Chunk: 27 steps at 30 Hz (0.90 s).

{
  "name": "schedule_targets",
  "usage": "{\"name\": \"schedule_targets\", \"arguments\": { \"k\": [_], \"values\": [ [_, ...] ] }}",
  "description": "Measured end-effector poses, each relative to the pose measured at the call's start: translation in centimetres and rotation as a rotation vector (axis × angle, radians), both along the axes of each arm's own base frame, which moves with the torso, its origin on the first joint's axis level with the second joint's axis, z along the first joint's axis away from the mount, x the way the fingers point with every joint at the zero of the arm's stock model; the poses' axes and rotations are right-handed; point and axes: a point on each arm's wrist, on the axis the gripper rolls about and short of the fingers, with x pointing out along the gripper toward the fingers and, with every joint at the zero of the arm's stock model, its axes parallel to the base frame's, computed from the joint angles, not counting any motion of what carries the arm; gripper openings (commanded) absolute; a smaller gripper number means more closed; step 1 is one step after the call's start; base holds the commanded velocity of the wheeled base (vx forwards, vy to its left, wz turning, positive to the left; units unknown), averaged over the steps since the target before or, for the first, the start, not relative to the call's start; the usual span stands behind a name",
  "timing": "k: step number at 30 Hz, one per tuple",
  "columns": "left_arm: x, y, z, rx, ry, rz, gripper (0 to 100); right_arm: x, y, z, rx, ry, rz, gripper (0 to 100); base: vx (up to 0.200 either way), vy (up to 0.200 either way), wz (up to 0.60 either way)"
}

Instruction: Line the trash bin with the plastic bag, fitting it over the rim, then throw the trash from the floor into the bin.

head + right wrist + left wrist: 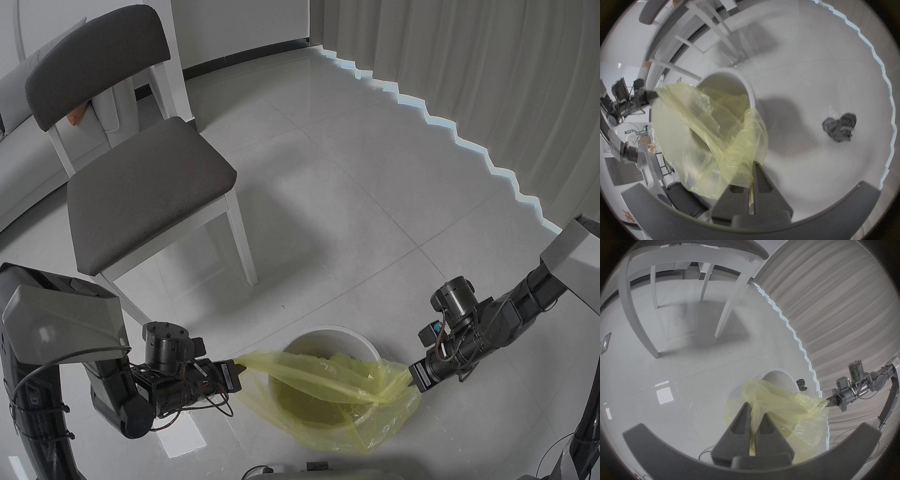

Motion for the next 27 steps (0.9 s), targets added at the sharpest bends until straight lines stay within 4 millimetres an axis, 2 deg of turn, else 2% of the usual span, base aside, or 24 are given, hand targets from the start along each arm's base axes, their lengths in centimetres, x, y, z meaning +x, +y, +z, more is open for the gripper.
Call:
{"name": "schedule_targets", "arguments": {
  "k": [6, 11, 17, 27],
  "values": [
    [-2.3, 0.8, 0.7, 0.012, 0.032, -0.009, 0, -3.4, 0.4, -0.5, -0.044, 0.048, 0.039, 0, 0.0, 0.0, 0.0],
    [-3.0, 1.1, 1.2, 0.012, 0.032, -0.01, 0, -4.1, 0.8, -0.1, -0.043, 0.028, 0.056, 0, 0.0, 0.0, 0.0],
    [-1.9, 0.8, 0.8, 0.003, 0.004, -0.002, 0, -3.1, 1.0, 0.1, -0.03, 0.001, 0.047, 0, 0.0, 0.0, 0.0],
    [2.3, -0.8, -2.0, -0.007, -0.067, -0.01, 0, 1.2, 0.3, -1.4, -0.02, -0.018, -0.029, 0, 0.0, 0.0, 0.0]
  ]
}}
